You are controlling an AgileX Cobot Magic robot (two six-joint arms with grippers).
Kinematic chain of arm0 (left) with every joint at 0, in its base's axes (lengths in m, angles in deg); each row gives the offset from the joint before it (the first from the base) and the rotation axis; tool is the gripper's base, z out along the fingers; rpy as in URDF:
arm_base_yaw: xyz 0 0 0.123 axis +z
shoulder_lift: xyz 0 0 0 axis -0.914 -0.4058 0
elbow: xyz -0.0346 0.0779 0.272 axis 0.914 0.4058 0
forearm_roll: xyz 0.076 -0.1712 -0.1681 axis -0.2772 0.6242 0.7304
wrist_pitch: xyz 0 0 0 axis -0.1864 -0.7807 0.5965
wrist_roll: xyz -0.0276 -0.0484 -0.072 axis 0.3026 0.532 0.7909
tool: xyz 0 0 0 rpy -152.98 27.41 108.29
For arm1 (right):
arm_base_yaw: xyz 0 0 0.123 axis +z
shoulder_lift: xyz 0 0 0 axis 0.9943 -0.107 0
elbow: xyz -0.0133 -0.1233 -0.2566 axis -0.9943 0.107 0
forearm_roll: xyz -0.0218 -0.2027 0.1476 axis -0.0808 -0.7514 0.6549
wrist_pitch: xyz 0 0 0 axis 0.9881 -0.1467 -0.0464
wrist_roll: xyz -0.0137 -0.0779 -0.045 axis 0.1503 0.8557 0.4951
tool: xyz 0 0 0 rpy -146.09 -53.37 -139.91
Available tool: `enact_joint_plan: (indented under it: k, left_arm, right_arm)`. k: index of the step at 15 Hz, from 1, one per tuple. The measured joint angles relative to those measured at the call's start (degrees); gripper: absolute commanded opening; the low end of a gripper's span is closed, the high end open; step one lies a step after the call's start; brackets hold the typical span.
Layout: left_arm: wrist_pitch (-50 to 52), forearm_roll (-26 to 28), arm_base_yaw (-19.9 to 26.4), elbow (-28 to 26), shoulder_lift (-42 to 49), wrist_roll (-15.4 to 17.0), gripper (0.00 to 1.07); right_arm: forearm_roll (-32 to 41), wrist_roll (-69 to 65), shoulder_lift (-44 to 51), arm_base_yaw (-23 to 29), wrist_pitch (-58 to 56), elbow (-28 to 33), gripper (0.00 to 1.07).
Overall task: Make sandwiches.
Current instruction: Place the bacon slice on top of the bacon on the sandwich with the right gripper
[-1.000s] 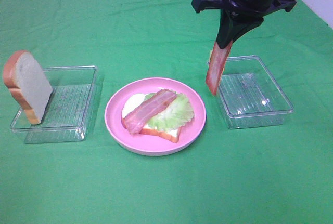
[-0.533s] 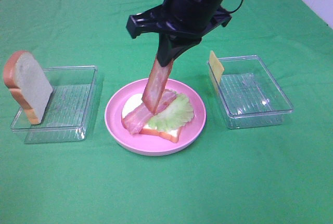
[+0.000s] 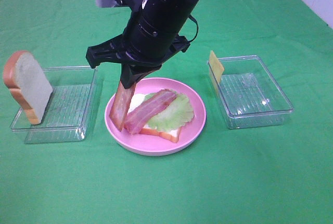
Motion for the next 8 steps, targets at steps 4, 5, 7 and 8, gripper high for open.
enact_joint_plan:
  k: [4, 5, 7, 8]
  left_arm:
    - [0.0, 0.0, 0.0, 0.0, 0.0, 0.0, 0.89]
    - [0.0, 0.0, 0.0, 0.0, 0.0, 0.0, 0.89]
    - [0.0, 0.0, 0.0, 0.0, 0.0, 0.0, 0.89]
    - [0.0, 0.0, 0.0, 0.0, 0.0, 0.0, 0.89]
  right_arm:
    - [-4.4, -0.1, -2.8, 0.0, 1.5, 0.0, 0.00]
    - [-7.9, -0.8, -3.4, 0.0, 1.5, 0.0, 0.00]
    - [-14.8, -4.3, -3.8, 0.0, 1.5, 0.0, 0.00]
    - [-20.1, -7.0, -4.0, 0.0, 1.5, 0.0, 0.00]
